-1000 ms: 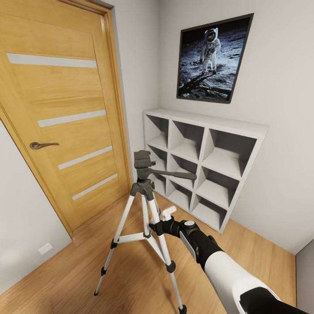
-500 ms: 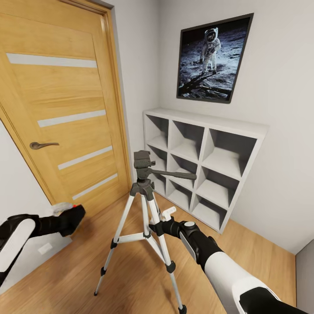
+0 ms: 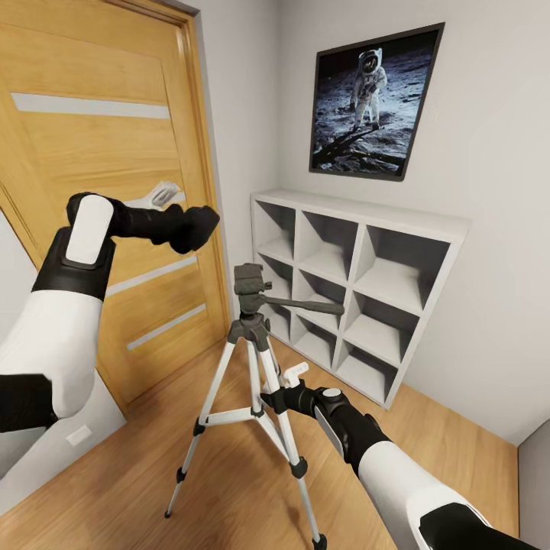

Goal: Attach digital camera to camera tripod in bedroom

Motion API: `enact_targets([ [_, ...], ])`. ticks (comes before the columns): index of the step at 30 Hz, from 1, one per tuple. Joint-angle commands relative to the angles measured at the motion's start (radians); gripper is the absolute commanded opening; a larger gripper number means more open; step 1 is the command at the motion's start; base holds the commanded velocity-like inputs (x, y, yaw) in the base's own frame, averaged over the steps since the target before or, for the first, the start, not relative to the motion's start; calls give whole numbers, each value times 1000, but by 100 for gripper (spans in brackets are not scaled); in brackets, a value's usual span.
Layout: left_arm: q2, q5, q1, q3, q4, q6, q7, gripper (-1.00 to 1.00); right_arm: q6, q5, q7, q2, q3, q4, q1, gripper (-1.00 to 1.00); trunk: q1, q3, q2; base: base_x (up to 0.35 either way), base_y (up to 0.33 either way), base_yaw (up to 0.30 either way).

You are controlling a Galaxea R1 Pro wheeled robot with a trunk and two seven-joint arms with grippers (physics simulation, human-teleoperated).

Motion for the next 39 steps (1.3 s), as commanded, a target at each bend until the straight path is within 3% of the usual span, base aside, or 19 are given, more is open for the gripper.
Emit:
enact_targets([
  [1,-28,2,-26,-2,11,4,8,-100,6,4,3,0,0,-1,-1,-100,1,-2,-2,0,0,0],
  [4,-49,0,-46,-26,8,4,8,-100,6,5,2,0,1,-1,-1,-100,1,-2,-2,0,0,0],
  [9,-48,12,-53,-67,-74,4,7,-100,6,5,-4,0,1,-1,-1,-100,1,-2,-2,0,0,0],
  [14,-54,15,-56,-88,-83,3,3,-100,6,4,-11,0,2,-1,-1,-100,1,-2,-2,0,0,0],
  [17,-58,16,-56,-135,-76,-3,2,-100,6,3,-12,0,2,-1,-1,-100,1,-2,-2,0,0,0],
  [19,-69,17,-56,-153,-66,-5,2,-100,6,4,-13,0,2,-1,-1,-100,1,-2,-2,0,0,0],
  [20,-88,15,-56,-162,-56,-6,3,-100,6,4,-13,0,2,-1,-1,-100,1,-2,-2,0,0,0],
  [24,-103,1,-56,-167,-35,-12,22,-100,6,3,-12,0,2,-1,-1,-100,1,-2,-2,0,0,0],
  [28,-89,-28,-56,-170,-31,-14,91,-100,6,1,-13,0,2,-1,-1,-100,1,-2,-2,0,0,0],
  [31,-82,-35,-56,-170,-42,-12,84,-100,6,1,-13,0,2,-1,-1,-100,1,-2,-2,0,0,0],
  [35,-59,-35,-56,-170,-56,-13,-46,-100,6,3,-12,0,2,-1,-1,-100,1,-2,-2,0,0,0],
  [38,4,-46,-56,-171,-50,-18,-357,-100,6,2,-11,0,2,-1,-1,-100,1,-2,-2,0,0,0],
  [39,28,-63,-56,-172,-42,-44,-492,-100,8,0,-12,0,2,-1,-1,-100,1,-2,-2,0,0,0],
])
